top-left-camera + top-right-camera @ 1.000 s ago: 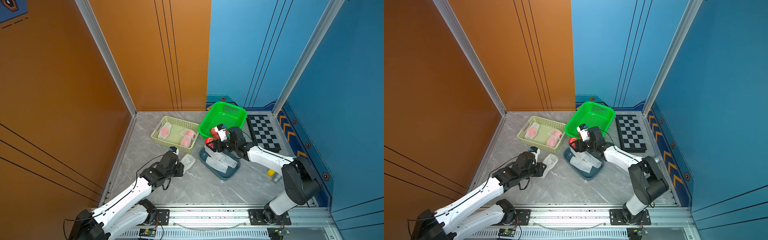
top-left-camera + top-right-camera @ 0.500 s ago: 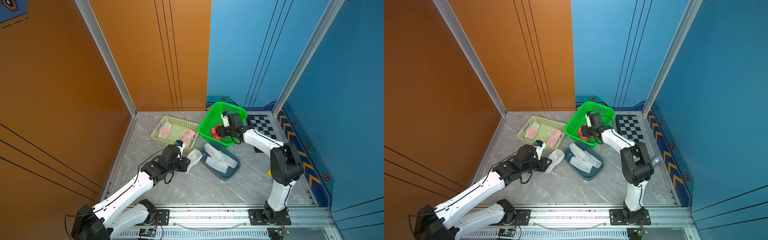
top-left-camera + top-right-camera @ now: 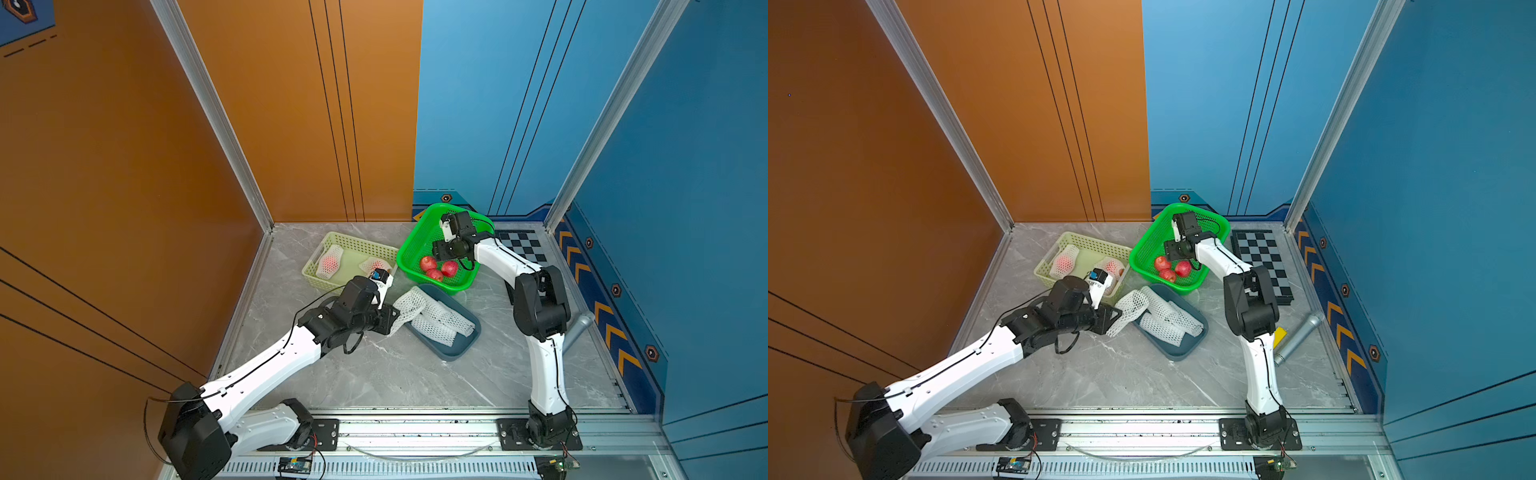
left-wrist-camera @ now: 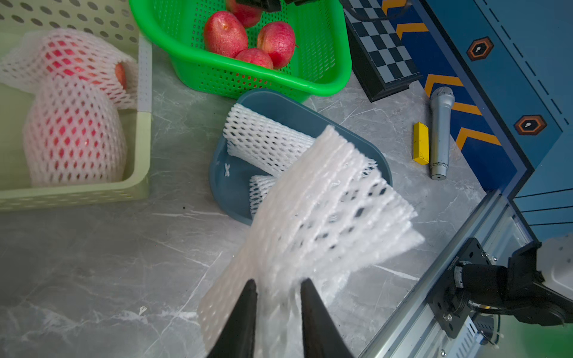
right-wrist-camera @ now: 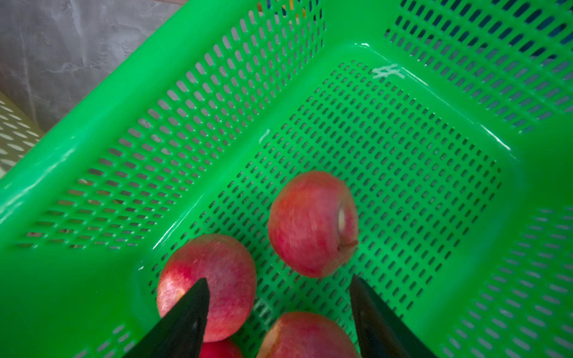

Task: Remove foam nets from apples
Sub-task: Place the apple in the basket, then place the foam net into the storage box.

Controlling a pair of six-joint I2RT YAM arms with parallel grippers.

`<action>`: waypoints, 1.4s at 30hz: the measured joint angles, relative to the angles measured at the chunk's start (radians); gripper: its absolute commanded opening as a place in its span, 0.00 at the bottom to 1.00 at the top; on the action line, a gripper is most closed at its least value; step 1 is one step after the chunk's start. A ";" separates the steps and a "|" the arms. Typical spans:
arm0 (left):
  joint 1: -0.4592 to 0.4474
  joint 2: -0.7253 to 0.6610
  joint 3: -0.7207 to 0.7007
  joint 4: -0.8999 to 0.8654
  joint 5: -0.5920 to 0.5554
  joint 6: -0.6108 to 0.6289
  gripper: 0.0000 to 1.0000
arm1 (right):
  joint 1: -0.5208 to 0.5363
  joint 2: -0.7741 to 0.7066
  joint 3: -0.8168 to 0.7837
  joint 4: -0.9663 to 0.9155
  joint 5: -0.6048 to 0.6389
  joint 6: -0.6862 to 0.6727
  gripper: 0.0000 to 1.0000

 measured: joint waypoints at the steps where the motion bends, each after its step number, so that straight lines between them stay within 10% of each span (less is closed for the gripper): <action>1: -0.006 0.014 0.016 0.004 0.000 0.009 0.27 | -0.002 0.002 0.002 -0.010 0.000 -0.002 0.74; 12: -0.079 0.228 0.164 0.022 -0.013 0.124 0.26 | -0.020 -0.111 -0.083 -0.049 0.007 -0.026 1.00; 33: -0.314 0.528 0.356 -0.017 -0.167 0.555 0.30 | -0.169 -0.765 -0.653 0.127 0.044 0.133 1.00; 42: -0.365 0.608 0.415 -0.068 -0.235 0.615 0.66 | -0.175 -0.873 -0.779 0.148 -0.043 0.143 1.00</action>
